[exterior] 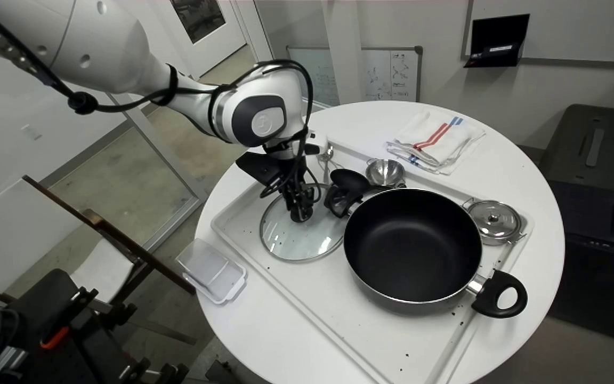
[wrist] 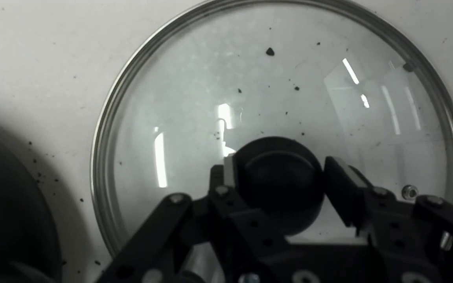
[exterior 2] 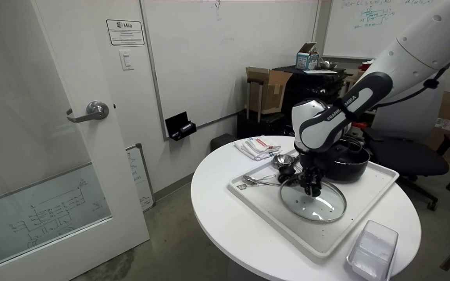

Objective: Pick up the lid and cover the pot

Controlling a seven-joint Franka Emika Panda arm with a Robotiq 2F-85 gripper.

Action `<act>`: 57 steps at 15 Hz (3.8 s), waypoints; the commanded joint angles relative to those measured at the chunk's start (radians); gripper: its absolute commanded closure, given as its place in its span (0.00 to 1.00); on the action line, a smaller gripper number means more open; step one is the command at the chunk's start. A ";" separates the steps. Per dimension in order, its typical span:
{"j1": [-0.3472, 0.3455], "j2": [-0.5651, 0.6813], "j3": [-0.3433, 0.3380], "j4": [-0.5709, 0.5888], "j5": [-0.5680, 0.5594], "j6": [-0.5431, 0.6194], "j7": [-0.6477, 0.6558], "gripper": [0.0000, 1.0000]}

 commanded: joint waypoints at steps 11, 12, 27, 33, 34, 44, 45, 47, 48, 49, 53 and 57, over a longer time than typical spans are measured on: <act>-0.003 -0.115 0.099 -0.107 0.010 -0.004 -0.111 0.74; -0.004 -0.135 0.111 -0.129 0.012 -0.001 -0.122 0.74; -0.037 -0.476 0.137 -0.334 0.101 -0.038 -0.104 0.74; -0.080 -0.467 0.123 -0.273 0.214 -0.084 -0.032 0.74; -0.087 -0.460 0.118 -0.263 0.233 -0.086 -0.012 0.74; -0.151 -0.438 0.033 -0.212 0.359 -0.089 0.209 0.74; -0.157 -0.434 0.027 -0.208 0.366 -0.090 0.226 0.74; -0.170 -0.423 0.013 -0.196 0.376 -0.098 0.262 0.74; -0.176 -0.417 0.005 -0.189 0.380 -0.099 0.279 0.74; -0.183 -0.411 0.001 -0.184 0.387 -0.101 0.292 0.74; -0.213 -0.381 -0.023 -0.151 0.405 -0.116 0.355 0.74; -0.241 -0.350 -0.049 -0.113 0.416 -0.139 0.416 0.74</act>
